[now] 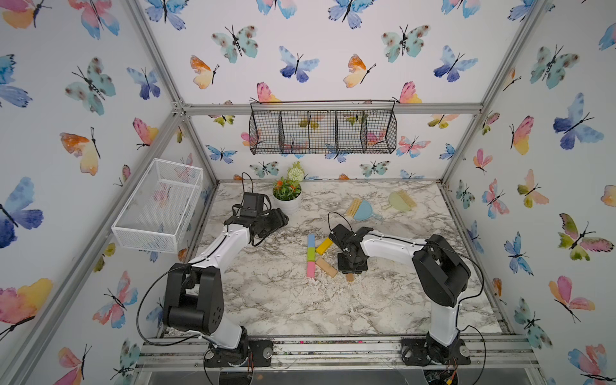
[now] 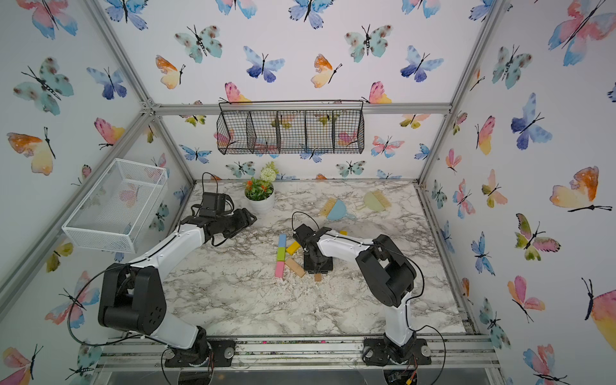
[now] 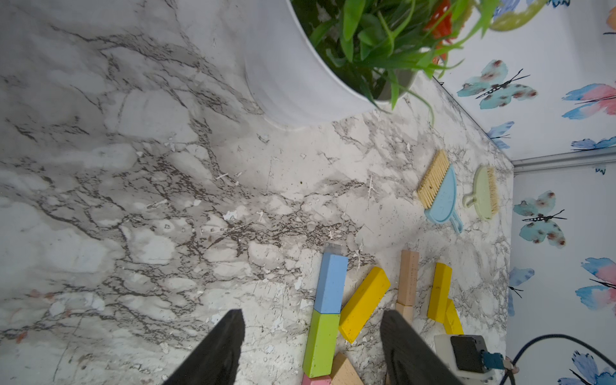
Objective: Assemble the letter k with building blocks
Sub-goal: Assemble the building block at the center of the board.
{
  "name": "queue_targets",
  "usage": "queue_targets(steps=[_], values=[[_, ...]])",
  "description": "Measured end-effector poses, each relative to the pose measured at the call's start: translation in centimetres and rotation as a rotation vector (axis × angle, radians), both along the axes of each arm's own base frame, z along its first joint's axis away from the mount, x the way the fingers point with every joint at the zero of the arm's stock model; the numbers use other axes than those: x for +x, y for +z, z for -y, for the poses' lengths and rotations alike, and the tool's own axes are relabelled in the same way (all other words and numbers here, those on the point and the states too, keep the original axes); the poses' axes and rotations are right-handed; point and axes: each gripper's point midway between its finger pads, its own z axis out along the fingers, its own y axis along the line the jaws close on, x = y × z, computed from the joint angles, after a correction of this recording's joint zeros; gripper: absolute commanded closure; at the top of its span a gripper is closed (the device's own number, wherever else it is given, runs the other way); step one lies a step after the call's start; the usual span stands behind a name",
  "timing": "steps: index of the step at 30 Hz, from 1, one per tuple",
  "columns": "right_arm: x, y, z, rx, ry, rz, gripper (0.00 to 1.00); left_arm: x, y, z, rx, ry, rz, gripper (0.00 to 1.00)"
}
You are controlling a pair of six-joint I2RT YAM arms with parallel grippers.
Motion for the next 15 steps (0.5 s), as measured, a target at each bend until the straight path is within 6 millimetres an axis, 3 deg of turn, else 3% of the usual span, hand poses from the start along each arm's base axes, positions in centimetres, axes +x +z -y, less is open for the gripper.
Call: queue_targets(steps=[15], values=[[0.39, -0.05, 0.34, -0.008, -0.011, -0.001, 0.78, 0.02, -0.08, 0.00, 0.001, 0.000, -0.002, 0.32]])
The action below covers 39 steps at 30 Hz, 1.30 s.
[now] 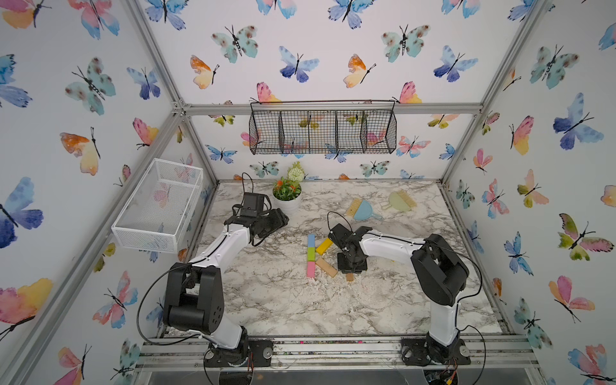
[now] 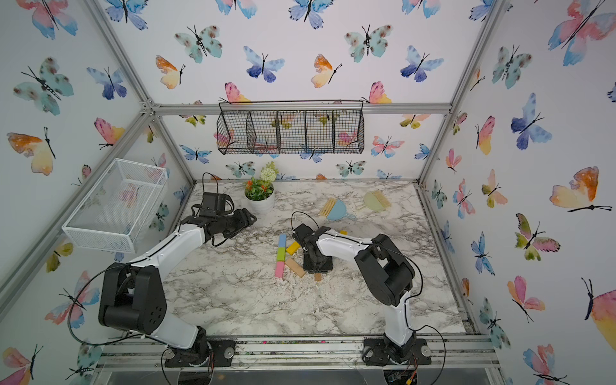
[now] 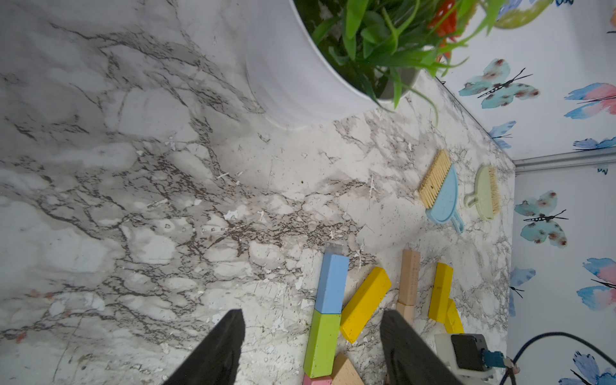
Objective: Assemble the letter k with building blocks
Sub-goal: Assemble the building block at the center of the board.
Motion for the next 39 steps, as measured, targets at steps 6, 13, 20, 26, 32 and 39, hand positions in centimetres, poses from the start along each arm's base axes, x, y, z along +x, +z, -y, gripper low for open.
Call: queue_targets(steps=[6, 13, 20, 26, 32, 39], values=[[0.3, 0.0, 0.2, 0.005, -0.007, 0.001, 0.78, 0.0, 0.0, 0.0, 0.000, 0.000, 0.000, 0.32], [0.5, 0.0, 0.3, 0.009, -0.006, 0.001, 0.75, 0.0, -0.1, 0.0, 0.001, 0.000, -0.001, 0.32], [0.6, 0.0, 0.0, 0.020, 0.003, 0.005, 0.52, 0.0, -0.1, 0.0, 0.002, 0.001, -0.001, 0.32], [0.7, 0.0, -0.2, 0.028, 0.004, 0.009, 0.50, 0.0, -0.1, 0.0, 0.002, 0.001, -0.002, 0.32], [1.0, 0.2, 0.1, 0.017, 0.000, 0.027, 0.50, 0.0, -0.2, 0.1, 0.005, -0.003, -0.002, 0.31], [3.2, 5.6, 0.3, 0.066, -0.025, 0.179, 0.49, -0.6, 0.1, 2.5, 0.069, -0.074, 0.025, 0.29]])
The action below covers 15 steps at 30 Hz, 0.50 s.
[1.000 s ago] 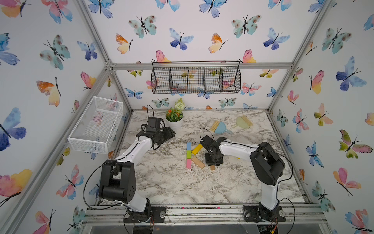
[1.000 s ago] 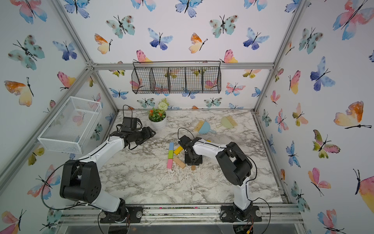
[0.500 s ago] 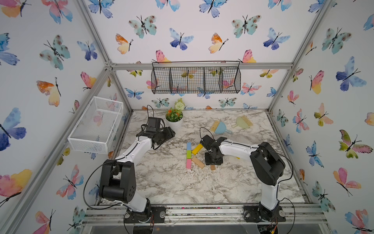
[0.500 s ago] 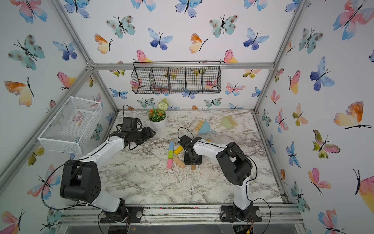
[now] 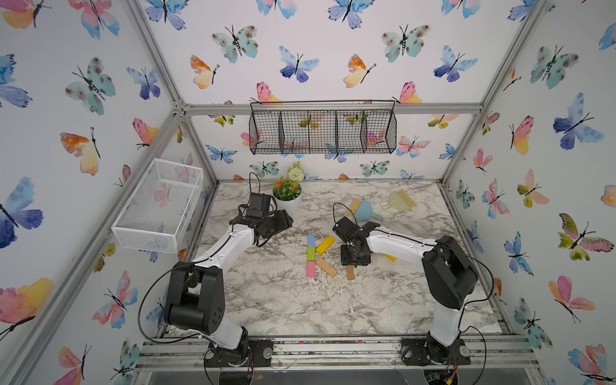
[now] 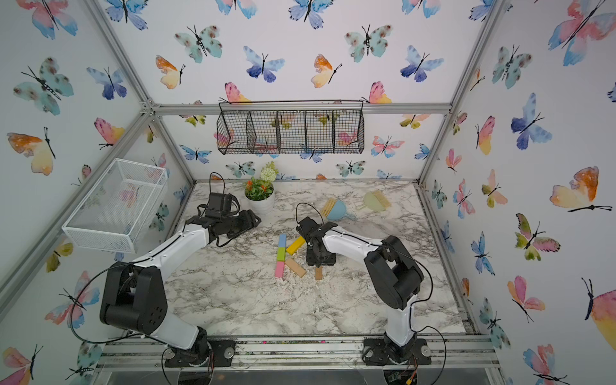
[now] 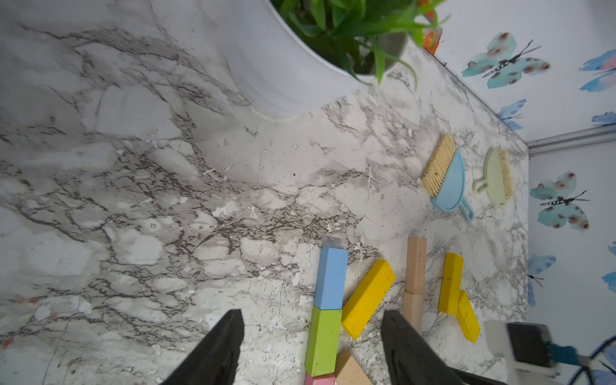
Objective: Assemble the letter k with building blocks
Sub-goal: Assemble the building block at the center of the board.
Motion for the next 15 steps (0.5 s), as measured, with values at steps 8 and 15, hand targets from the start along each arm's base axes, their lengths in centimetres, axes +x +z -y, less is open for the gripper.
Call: queue_targets(steps=[8, 15], values=[[3.0, 15.1, 3.6, 0.231, -0.110, 0.391, 0.46, -0.7, 4.8, 8.6, 0.089, -0.192, 0.167, 0.20], [2.8, 17.7, 17.0, 0.187, -0.423, 0.556, 0.46, -1.2, 4.0, 18.8, 0.150, -0.387, 0.209, 0.23]])
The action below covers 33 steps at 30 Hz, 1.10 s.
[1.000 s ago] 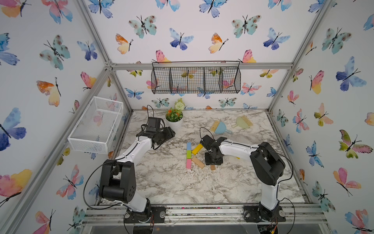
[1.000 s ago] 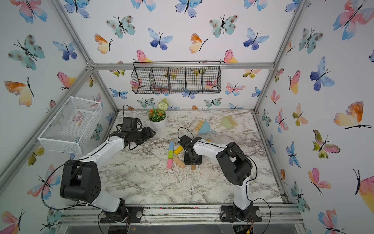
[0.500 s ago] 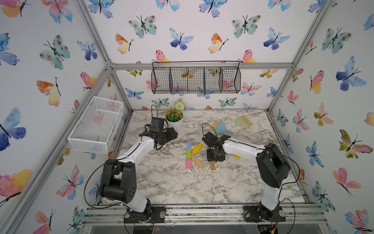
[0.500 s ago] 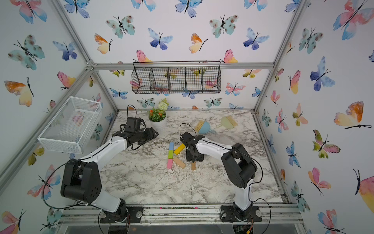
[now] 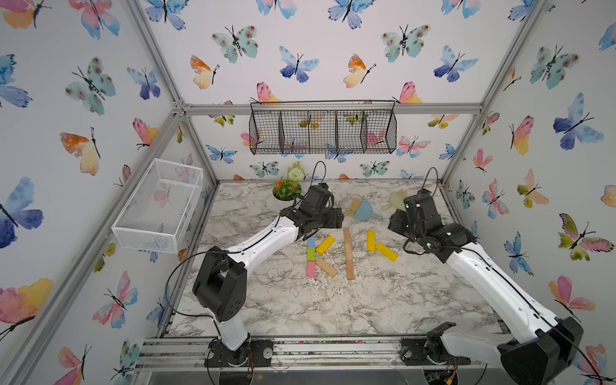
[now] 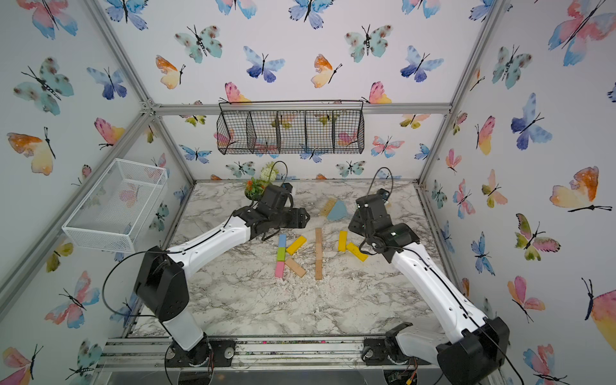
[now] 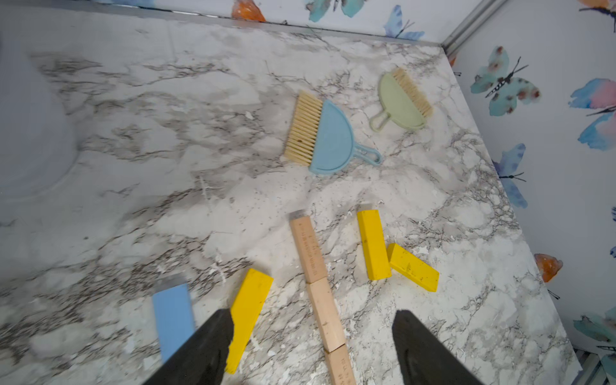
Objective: Assemble the letter k with building blocks
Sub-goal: Assemble the building block at the center of the board.
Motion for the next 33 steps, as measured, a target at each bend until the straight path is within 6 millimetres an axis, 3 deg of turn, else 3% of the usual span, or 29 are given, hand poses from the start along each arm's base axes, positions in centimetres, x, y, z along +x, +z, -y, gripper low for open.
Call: queue_targets(steps=[3, 8, 13, 19, 33], values=[[-1.1, -0.2, 2.0, 0.000, -0.042, 0.012, 0.45, -0.5, -2.3, 3.8, 0.051, -0.076, -0.007, 0.24], [-1.9, -2.3, 2.7, -0.008, -0.046, -0.029, 0.44, -1.6, -6.6, 9.1, 0.151, -0.186, -0.001, 0.27], [-2.6, -4.4, 2.6, 0.001, -0.028, -0.081, 0.44, -1.9, -10.1, 13.0, 0.239, -0.246, 0.016, 0.29], [-2.9, -5.0, 2.1, 0.027, -0.004, -0.094, 0.44, -1.8, -12.7, 13.5, 0.311, -0.249, 0.014, 0.29], [-3.1, -5.4, 1.6, 0.055, 0.021, -0.095, 0.44, 0.2, -14.1, 13.8, 0.350, -0.196, 0.048, 0.31]])
